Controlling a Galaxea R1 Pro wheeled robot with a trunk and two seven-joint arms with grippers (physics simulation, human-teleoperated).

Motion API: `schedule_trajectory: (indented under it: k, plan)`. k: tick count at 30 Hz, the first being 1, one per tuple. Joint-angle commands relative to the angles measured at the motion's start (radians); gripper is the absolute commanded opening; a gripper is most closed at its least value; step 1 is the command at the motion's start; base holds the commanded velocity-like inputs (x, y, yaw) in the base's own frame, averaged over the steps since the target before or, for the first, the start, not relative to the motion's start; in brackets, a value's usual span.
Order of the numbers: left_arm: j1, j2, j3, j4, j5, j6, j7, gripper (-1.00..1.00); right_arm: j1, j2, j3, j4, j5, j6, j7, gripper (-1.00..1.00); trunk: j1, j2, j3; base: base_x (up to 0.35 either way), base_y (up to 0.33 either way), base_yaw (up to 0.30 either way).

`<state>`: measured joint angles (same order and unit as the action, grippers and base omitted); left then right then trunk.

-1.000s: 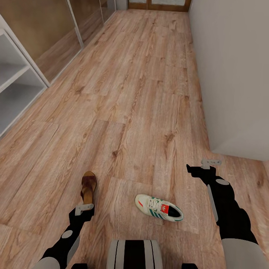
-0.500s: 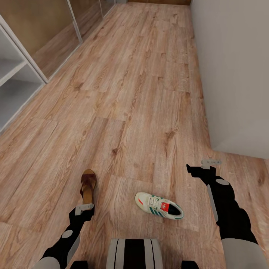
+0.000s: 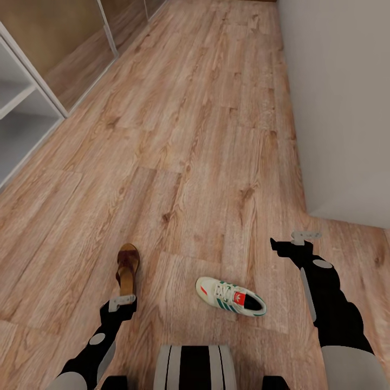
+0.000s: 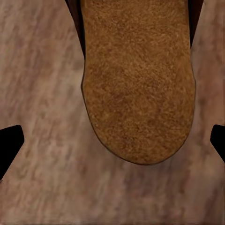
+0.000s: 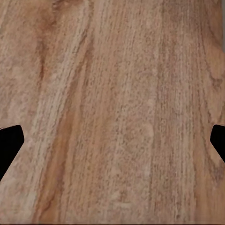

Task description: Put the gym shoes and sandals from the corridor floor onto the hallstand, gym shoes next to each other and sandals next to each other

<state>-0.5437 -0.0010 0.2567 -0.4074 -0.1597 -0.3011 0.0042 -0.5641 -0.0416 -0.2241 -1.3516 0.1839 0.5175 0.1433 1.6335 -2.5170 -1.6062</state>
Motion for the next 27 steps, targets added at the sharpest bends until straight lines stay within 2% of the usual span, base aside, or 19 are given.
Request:
schedule_trajectory:
  k: [1, 4, 10, 19, 27]
  plan:
    - [-0.001, -0.001, 0.005, 0.001, -0.011, -0.004, 0.000, 1.00, 0.000, 0.000, -0.001, -0.001, 0.010, 0.004, 0.009, 1.00, 0.000, 0.000, -0.005, 0.000, 0.000, 0.000]
    - [-0.001, -0.001, 0.006, 0.001, -0.011, -0.004, 0.000, 1.00, 0.000, 0.000, -0.001, -0.001, 0.010, 0.005, 0.009, 1.00, 0.002, -0.001, -0.017, 0.000, 0.000, 0.000]
    - [-0.001, -0.002, 0.002, 0.001, -0.011, -0.003, 0.000, 1.00, 0.000, 0.000, -0.001, -0.001, 0.011, 0.004, 0.009, 1.00, 0.002, -0.001, -0.023, 0.000, 0.000, 0.000]
    - [-0.001, -0.001, 0.002, 0.002, -0.011, -0.003, 0.000, 1.00, 0.000, 0.000, -0.001, -0.001, 0.011, 0.005, 0.009, 1.00, 0.002, -0.001, -0.026, 0.004, 0.000, 0.000]
    - [-0.001, -0.001, 0.005, 0.002, -0.011, -0.003, 0.000, 1.00, 0.000, 0.000, 0.000, -0.001, 0.011, 0.004, 0.008, 1.00, 0.002, -0.001, -0.026, 0.105, 0.000, 0.000]
